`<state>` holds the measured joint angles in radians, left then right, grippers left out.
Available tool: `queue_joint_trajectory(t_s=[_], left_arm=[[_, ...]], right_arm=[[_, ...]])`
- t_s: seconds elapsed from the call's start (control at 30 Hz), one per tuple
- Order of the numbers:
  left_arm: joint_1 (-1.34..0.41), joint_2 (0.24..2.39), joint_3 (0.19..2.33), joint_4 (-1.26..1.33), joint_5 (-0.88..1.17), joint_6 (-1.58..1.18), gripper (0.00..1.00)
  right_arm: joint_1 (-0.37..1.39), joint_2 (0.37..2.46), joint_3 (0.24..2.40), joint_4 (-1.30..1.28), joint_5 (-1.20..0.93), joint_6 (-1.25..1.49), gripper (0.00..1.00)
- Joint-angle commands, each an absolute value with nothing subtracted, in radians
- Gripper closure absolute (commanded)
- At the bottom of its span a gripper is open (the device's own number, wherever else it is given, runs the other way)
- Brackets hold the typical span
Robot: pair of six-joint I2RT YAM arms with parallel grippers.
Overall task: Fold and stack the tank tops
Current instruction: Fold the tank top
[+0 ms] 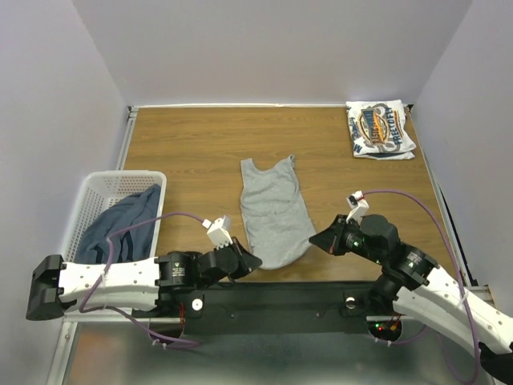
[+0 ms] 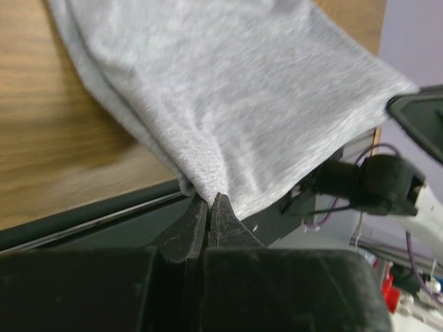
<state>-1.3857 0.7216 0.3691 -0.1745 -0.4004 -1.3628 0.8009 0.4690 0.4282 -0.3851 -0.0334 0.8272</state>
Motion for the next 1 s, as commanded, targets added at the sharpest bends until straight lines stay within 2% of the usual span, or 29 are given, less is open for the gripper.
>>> queue_joint_trajectory(t_s=[0.0, 0.17, 0.3, 0.53, 0.7, 0.97], left_arm=[[-1.396, 0.782, 0.531, -0.250, -0.590, -1.358, 1.00], [-1.339, 0.782, 0.637, -0.238, -0.707, -1.260, 1.00], [-1.145, 0.792, 0.637, -0.099, -0.611, -1.117, 1.00], [-0.944, 0.900, 0.629, 0.086, -0.447, -0.959, 1.00], [-0.858, 0.960, 0.652, 0.162, -0.394, -0.922, 1.00], [-0.689, 1.127, 0.695, 0.284, -0.278, -0.870, 1.00]], right_arm=[[0.808, 0.526, 0.582, -0.420, 0.055, 0.775, 1.00], [0.808, 0.698, 0.707, -0.416, 0.215, 0.689, 1.00], [0.808, 0.817, 0.770, -0.373, 0.261, 0.635, 0.99], [0.805, 0.983, 0.862, -0.285, 0.360, 0.552, 0.99], [0.763, 1.090, 0.911, -0.230, 0.361, 0.519, 0.99], [0.623, 1.279, 0.974, -0.146, 0.229, 0.491, 0.99]])
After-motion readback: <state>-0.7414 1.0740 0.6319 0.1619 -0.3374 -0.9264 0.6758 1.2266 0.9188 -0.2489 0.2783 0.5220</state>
